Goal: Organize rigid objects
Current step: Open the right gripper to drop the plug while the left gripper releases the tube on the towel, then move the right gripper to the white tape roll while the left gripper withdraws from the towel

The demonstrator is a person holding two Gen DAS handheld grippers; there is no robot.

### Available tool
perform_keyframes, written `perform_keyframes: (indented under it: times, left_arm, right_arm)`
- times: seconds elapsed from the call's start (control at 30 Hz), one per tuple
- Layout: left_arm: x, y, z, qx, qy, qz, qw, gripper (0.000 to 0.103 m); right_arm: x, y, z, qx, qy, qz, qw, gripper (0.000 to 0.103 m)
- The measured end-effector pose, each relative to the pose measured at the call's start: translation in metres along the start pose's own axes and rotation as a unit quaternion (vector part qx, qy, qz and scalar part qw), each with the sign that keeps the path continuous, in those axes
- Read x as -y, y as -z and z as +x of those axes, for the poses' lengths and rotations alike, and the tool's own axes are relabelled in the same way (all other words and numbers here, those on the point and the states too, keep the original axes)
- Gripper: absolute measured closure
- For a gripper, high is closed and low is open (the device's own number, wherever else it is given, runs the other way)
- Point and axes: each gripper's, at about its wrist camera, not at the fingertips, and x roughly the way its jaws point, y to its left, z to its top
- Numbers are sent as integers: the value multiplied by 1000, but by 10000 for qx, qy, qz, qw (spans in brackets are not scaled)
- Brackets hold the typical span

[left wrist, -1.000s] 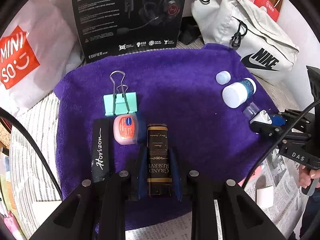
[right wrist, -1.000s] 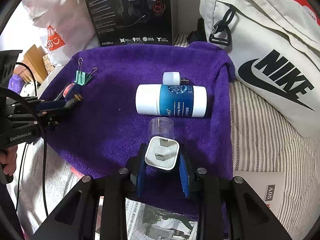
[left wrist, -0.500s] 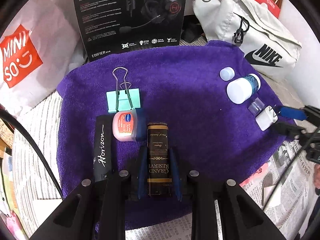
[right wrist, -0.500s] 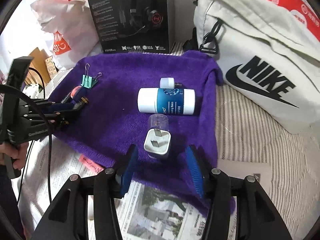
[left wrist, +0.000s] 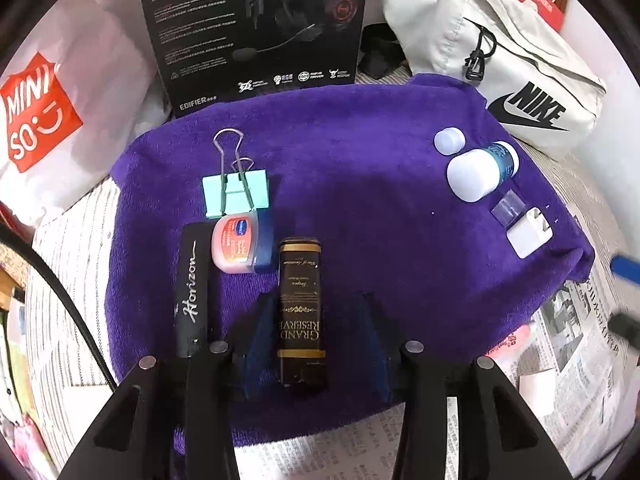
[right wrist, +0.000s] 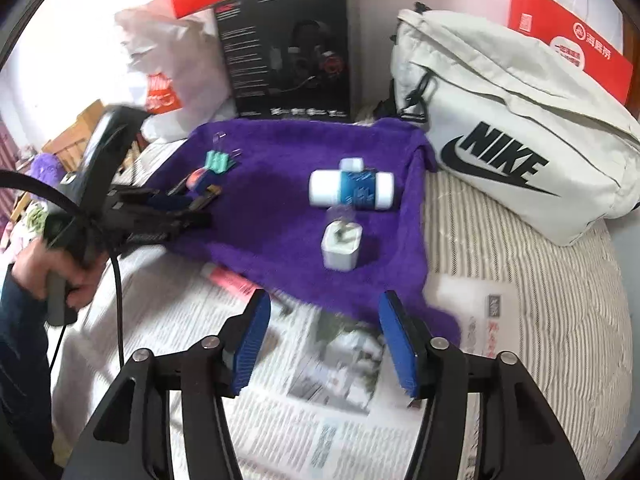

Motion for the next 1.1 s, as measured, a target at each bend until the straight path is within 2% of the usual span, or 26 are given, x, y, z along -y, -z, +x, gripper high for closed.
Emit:
perform_keyframes:
  times: [0.07, 0.13, 0.33, 0.43, 0.67, 0.83, 0.9, 0.97, 1.1]
  left_arm:
    - [1, 2, -8, 4, -76, -18, 10000, 61]
    - [4, 7, -25, 166, -129, 23, 9998, 61]
    - [7, 33, -66, 531, -30, -110, 9985, 59]
    - [2, 52, -79, 618, 11, -292, 9977, 59]
    - [-13, 89, -92, 628, -11, -670, 9958, 57]
    - [-18, 104, -85, 506, 4, -827, 9953, 57]
    - [-19, 107, -84, 481, 12, -839, 9953, 57]
    - [-17, 108, -82, 453, 47, -813, 9956, 57]
    - [-12, 108, -79, 420, 89, -729, 9964, 57]
  right_arm:
    - [-8, 8, -2, -3, -51, -99, 9999, 46]
    - [-16, 16, -2, -28, -172, -171, 9997, 46]
    - [-40, 35, 9, -150, -446, -536, 9975, 46]
    - [-49, 41, 19, -156, -417, -780, 9960, 46]
    - [-53, 42, 39, -108, -187, -1056, 9942, 46]
    - [-56, 37, 51, -116, -180, -1133, 9933, 46]
    - [-58, 36, 56, -126, -212, -1149, 9931, 51]
    - [-58, 36, 56, -53, -287, -1108, 9934, 69]
    - [-59, 36, 56, -40, -357, -1015, 9942, 70]
